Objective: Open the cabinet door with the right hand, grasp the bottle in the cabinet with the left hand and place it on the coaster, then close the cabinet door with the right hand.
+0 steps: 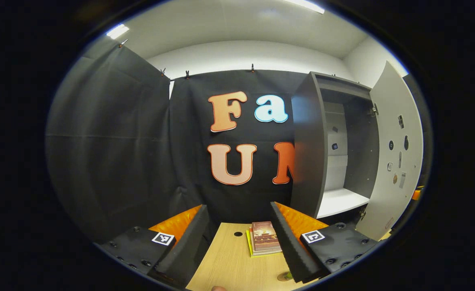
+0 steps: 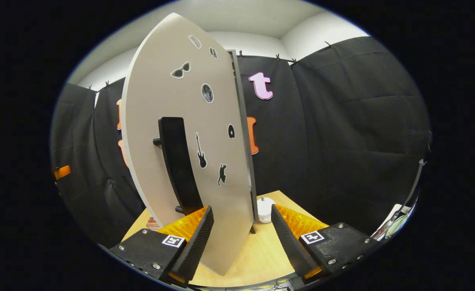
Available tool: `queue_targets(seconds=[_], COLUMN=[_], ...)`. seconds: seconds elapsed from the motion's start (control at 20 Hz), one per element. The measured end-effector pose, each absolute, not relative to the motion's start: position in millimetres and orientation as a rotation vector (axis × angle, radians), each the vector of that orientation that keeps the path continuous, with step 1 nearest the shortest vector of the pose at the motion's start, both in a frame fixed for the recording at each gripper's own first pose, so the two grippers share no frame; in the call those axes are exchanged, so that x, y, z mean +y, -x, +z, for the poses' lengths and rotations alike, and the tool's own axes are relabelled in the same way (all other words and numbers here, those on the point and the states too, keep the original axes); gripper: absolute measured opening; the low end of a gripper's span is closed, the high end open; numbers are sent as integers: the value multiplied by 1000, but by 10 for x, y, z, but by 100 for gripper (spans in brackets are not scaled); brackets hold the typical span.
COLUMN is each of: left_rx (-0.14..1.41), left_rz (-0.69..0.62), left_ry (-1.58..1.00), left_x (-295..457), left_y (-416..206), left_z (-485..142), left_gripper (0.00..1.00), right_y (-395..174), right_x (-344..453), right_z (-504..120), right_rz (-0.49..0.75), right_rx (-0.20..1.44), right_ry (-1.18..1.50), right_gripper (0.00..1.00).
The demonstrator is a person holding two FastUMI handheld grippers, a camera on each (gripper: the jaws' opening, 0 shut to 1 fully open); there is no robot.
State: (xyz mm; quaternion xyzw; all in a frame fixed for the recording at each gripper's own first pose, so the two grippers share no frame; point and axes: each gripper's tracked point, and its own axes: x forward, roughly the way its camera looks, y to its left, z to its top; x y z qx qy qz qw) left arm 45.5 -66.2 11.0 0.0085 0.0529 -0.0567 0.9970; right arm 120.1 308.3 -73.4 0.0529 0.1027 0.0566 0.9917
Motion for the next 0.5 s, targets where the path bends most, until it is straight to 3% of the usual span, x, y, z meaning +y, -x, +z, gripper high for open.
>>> queue_targets(seconds=[0.2, 0.25, 0.35, 0.4, 0.5], left_rx=[113, 111, 104, 102, 97], left_rz=[-104, -101, -93, -88, -81], left_ry=[-14, -16, -22, -24, -27], left_x=[-470, -428, -345, -308, -253], left_y=[-502, -507, -534, -539, -526], left_z=[53, 59, 76, 89, 105], left_gripper=[98, 98, 99, 99, 99], right_y=[-1295, -1327, -1411, -1417, -1476], right_x=[3456, 3558, 3734, 3829, 4034], right_z=[-759, -780, -789, -807, -822], right_rz=[158, 173, 212, 236, 285], right_rx=[214, 217, 224, 233, 240], right_ry=[-121, -124, -131, -137, -141], right_gripper=[89, 98, 82, 91, 93])
